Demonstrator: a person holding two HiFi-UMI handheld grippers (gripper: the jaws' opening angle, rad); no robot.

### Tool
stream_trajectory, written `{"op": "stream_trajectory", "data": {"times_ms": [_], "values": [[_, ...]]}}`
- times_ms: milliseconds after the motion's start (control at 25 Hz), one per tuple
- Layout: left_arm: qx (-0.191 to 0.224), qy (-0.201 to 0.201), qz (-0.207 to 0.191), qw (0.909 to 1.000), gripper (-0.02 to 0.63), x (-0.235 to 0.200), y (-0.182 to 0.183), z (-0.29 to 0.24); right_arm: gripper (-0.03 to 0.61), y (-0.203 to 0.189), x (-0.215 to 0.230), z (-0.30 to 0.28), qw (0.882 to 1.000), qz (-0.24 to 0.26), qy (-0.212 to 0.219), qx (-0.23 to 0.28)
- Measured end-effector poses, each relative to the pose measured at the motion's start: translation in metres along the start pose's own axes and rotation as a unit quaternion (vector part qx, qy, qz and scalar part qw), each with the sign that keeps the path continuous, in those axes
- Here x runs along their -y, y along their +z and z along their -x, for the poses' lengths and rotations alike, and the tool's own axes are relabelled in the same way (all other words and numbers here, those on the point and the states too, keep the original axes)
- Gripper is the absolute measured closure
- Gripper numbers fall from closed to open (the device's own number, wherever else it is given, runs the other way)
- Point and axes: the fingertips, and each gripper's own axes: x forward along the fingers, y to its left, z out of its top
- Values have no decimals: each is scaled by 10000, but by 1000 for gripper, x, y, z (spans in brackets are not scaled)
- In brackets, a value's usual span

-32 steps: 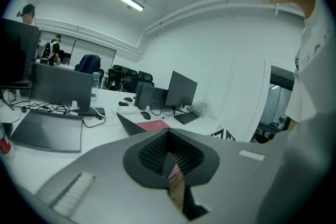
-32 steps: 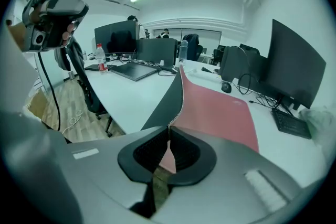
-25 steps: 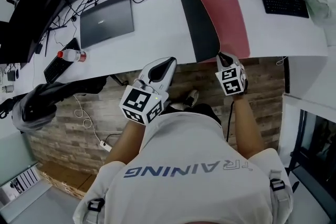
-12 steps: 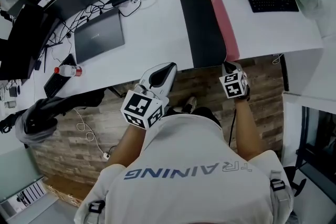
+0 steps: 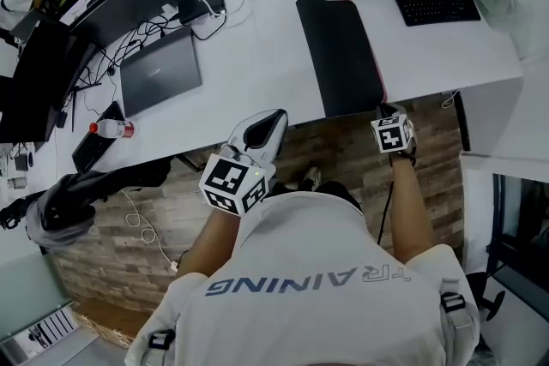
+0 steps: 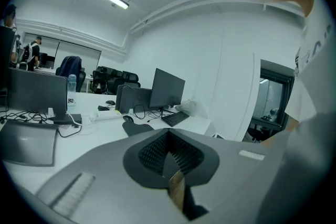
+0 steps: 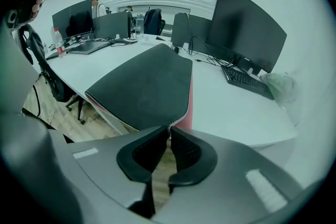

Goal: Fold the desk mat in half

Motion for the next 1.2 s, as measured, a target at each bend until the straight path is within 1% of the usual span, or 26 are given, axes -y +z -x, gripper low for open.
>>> {"op": "stream_trajectory", "data": {"times_ms": [80,160,200,240,280,360,440,520,600,720,880,960,1040,1120,1200], "values": [[14,11,19,10000,614,-2,0,2,518,-1,-1,-2,9999,-86,-47,-57],[51,21,32,10000,614,-5,2,4,490,1,4,-1,9993,-335,-164,-30],[76,22,28,10000,614,-7,3,5,443,3,6,2,9986,-474,-238,17],[107,27,20,9999,614,-10,5,6,422,7,8,7,9977,-605,-285,71],[145,41,12,9999,614,-13,7,9,420,13,7,12,9969,-724,-290,142],[234,86,20,9997,614,-22,13,14,433,30,2,27,9950,-912,-199,364],[342,120,45,9993,614,-29,20,19,482,55,-5,47,9920,-1029,-119,720],[465,120,25,9988,614,-34,30,25,525,84,-12,74,9865,-1122,-48,1193],[581,85,-38,9983,614,-38,40,31,539,116,-17,103,9776,-1216,23,1719],[732,-11,-170,9972,614,-42,57,43,565,163,-20,153,9609,-1248,45,2470],[956,-6,-324,9949,614,-53,80,63,566,215,-34,222,9353,-1166,89,3340],[1066,24,-346,9937,614,-58,90,72,566,231,-46,249,9230,-1219,154,3647],[1156,73,-396,9925,614,-65,99,83,566,243,-61,267,9132,-1301,224,3855],[1223,148,-434,9914,614,-74,106,92,566,253,-77,281,9059,-1308,274,4018],[1270,219,-416,9908,614,-83,111,101,566,260,-92,293,9017,-1226,300,4136]]}}
